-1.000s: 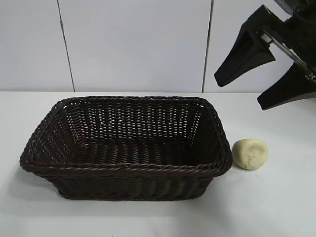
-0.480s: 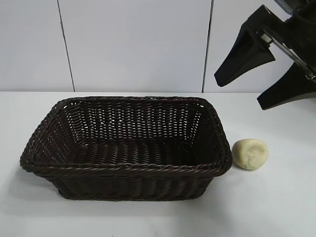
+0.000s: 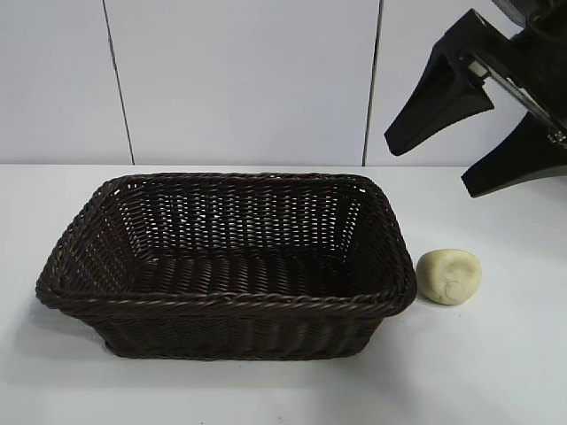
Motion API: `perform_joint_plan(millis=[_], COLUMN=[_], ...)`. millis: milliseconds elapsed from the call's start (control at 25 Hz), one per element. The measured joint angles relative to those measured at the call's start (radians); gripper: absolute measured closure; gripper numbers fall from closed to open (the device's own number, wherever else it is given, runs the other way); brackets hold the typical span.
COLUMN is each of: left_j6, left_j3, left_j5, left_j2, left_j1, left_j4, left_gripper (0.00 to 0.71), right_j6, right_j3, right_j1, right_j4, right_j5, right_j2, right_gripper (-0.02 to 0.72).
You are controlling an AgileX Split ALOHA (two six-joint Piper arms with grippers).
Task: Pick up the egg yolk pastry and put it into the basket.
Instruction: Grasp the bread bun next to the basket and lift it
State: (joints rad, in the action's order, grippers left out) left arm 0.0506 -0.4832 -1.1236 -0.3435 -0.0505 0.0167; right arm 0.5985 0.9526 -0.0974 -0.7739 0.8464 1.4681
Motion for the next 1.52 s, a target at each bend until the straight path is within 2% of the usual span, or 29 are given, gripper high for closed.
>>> perform_joint_plan(millis=[200,440,560,680,840,1000,1080,1200,1320,1520], left_j6=[0.000,0.000,0.000,0.000,0.000,0.000,0.000,0.000,0.000,0.000], left_j3=[0.004,0.004,0.004,0.004,0.004,0.004,0.004,0.004,0.004,0.004], left_j5=[0.005,0.005,0.001,0.000,0.000,0.000,0.000,0.000,0.001,0.001], left_j2=[0.077,0.275,0.353,0.356,0.356,0.356,0.356,0.356,0.356,0.356], left_j1=[0.000,0.000,0.000,0.001,0.011,0.011,0.011,0.011,0.011,0.011], left_j4=[0.001,0.002,0.002,0.002,0.002,0.002,0.002,0.002,0.002,0.001], left_gripper=[0.095,0.095,0.095,0.095,0.095,0.095,0.095,0.095,0.095,0.095], right_j6=[0.000,0.000,0.000,-0.013,-0.112,-0.249,-0.276,-0.285,-0.280,-0.256], right_j3=[0.000,0.000,0.007,0.031,0.083,0.127,0.128,0.134,0.136,0.136], right_j1=[0.000,0.000,0.000,0.000,0.000,0.007,0.029,0.084,0.132,0.143], right_j4=[0.000,0.000,0.002,0.022,0.128,0.298,0.334,0.339,0.319,0.279], right_j5=[0.000,0.004,0.037,0.080,0.097,0.093,0.083,0.071,0.056,-0.008], right_j2=[0.000,0.000,0.000,0.000,0.000,0.000,0.003,0.034,0.096,0.174], right_gripper=[0.008,0.008,0.008,0.008,0.008,0.008,0.008,0.008,0.008,0.008])
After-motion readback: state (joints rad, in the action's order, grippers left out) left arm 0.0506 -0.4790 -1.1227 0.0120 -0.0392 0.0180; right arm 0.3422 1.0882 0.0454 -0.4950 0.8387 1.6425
